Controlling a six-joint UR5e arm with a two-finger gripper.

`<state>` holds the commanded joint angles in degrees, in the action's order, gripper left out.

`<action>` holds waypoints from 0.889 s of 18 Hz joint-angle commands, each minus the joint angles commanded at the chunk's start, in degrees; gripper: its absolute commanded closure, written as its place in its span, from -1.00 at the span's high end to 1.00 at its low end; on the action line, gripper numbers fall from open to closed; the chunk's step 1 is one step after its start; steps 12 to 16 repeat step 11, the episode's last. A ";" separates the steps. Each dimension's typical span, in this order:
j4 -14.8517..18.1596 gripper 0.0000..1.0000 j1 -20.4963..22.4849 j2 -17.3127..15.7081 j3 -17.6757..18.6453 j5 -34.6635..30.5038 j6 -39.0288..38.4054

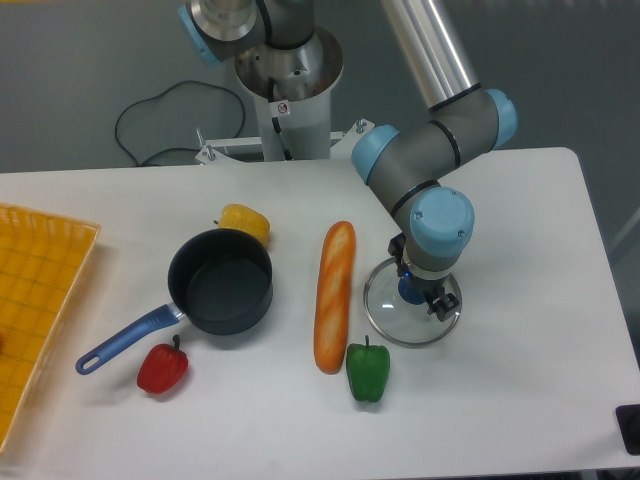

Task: Place the lid on the table
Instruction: 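Set the glass lid flat on the table and hold it there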

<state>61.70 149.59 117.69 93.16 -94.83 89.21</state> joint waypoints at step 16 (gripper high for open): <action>0.17 1.00 -2.11 -3.08 -2.64 3.68 -0.09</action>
